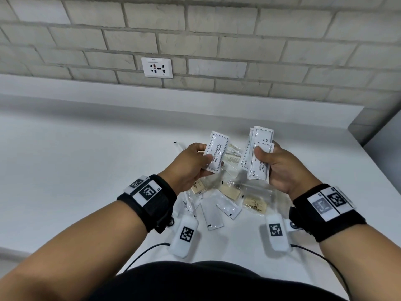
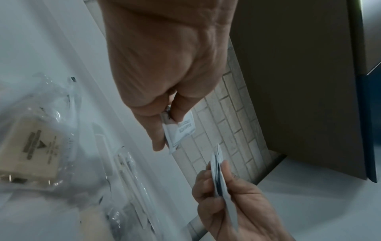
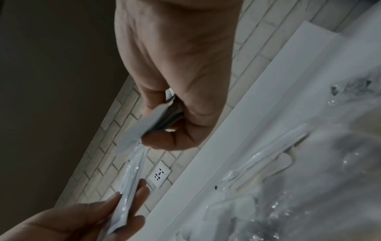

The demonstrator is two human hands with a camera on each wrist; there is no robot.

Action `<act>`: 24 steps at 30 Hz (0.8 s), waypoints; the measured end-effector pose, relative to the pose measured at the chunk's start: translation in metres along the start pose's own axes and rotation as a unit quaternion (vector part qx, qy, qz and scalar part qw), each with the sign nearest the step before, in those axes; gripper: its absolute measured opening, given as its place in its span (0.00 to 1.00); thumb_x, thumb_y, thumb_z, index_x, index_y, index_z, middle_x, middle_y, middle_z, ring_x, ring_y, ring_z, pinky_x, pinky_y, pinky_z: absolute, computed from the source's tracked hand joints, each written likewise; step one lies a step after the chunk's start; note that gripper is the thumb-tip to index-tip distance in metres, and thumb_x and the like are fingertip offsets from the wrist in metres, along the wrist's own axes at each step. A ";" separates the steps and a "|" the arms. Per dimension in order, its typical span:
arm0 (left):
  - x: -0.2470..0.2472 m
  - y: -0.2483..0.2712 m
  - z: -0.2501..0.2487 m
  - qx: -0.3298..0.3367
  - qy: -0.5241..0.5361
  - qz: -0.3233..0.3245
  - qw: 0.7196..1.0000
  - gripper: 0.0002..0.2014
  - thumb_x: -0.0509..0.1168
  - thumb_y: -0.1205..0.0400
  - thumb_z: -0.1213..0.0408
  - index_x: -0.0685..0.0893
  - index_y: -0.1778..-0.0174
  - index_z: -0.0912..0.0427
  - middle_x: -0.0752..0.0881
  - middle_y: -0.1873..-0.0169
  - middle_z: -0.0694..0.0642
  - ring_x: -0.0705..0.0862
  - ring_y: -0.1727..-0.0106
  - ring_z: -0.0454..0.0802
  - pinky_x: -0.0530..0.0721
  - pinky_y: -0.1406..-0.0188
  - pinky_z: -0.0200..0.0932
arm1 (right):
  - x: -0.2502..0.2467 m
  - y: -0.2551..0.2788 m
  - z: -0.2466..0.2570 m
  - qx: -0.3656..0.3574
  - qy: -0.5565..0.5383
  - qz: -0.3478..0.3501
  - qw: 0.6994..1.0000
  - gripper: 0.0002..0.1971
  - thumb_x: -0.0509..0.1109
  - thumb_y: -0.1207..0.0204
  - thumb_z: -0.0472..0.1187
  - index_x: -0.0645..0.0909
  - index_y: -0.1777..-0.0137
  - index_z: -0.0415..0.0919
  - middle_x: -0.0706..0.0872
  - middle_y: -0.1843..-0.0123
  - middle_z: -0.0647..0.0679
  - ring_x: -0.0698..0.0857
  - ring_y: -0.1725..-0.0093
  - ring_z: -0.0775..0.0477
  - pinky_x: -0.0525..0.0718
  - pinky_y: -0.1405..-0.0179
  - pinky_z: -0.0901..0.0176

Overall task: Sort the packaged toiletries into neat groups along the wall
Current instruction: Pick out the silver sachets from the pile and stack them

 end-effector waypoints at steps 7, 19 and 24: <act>0.044 0.005 0.001 -0.008 0.045 0.040 0.998 0.06 0.59 0.14 0.68 0.73 0.44 0.63 0.86 0.49 0.64 0.87 0.49 0.59 0.86 0.44 0.53 | 0.032 0.004 -0.003 -0.005 0.108 -0.003 0.994 0.18 0.75 0.27 0.43 0.78 0.39 0.47 0.89 0.42 0.40 0.88 0.44 0.36 0.85 0.41 0.34; 0.111 0.013 -0.007 -0.042 0.169 0.153 0.973 0.12 0.67 0.23 0.57 0.83 0.47 0.60 0.81 0.55 0.61 0.81 0.54 0.57 0.75 0.48 0.54 | 0.034 0.020 0.014 -0.028 0.204 -0.056 0.977 0.17 0.55 0.15 0.54 0.83 0.44 0.48 0.91 0.49 0.47 0.90 0.51 0.47 0.85 0.62 0.58; 0.120 0.008 -0.001 -0.060 0.242 0.108 0.962 0.05 0.62 0.17 0.65 0.80 0.47 0.57 0.85 0.53 0.58 0.85 0.53 0.54 0.83 0.47 0.53 | 0.016 0.015 0.029 -0.063 0.383 -0.107 0.915 0.20 0.60 0.22 0.63 0.76 0.49 0.45 0.86 0.49 0.46 0.86 0.54 0.48 0.84 0.53 0.52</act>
Point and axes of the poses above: each hand's wrist, its own y-axis away from the middle knuckle, its own x-axis out of the palm, z = x × y, the point moved 10 cm from there along -y, towards the middle knuckle
